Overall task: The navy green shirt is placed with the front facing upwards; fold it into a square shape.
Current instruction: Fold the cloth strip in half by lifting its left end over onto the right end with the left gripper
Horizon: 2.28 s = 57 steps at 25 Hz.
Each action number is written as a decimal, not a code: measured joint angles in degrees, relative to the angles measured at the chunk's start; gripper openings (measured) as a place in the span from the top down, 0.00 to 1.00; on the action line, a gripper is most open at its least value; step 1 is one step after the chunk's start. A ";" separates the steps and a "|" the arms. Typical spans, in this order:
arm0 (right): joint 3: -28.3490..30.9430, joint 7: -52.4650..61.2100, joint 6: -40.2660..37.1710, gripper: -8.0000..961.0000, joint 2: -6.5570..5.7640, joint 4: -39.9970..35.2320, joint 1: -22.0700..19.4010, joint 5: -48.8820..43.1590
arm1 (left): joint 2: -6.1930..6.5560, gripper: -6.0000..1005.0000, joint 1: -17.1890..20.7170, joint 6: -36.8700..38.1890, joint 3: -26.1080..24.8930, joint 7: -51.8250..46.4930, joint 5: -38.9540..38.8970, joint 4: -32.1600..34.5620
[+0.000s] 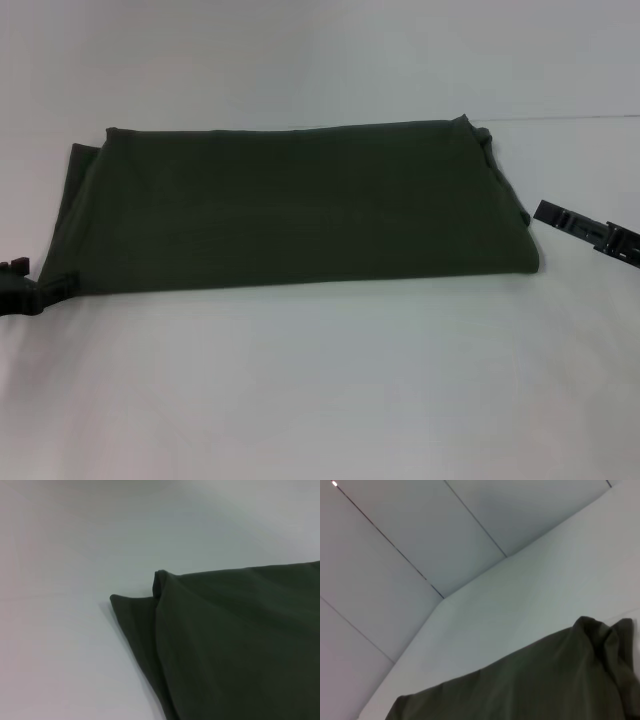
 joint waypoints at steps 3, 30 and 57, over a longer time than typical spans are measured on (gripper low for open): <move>0.00 -0.01 -0.01 0.08 0.09 -0.01 0.09 -0.55 | 0.00 0.24 -0.23 -0.77 0.00 -0.25 0.01 -0.81; -0.09 -0.11 -0.60 0.08 0.50 -0.07 -0.01 -0.76 | 0.01 0.30 -1.55 -0.01 -0.11 -1.99 0.58 -3.35; -0.07 7.94 -2.57 0.08 -1.54 -4.22 0.64 -2.90 | 0.01 0.99 -1.74 0.05 -0.08 -2.48 0.84 -2.58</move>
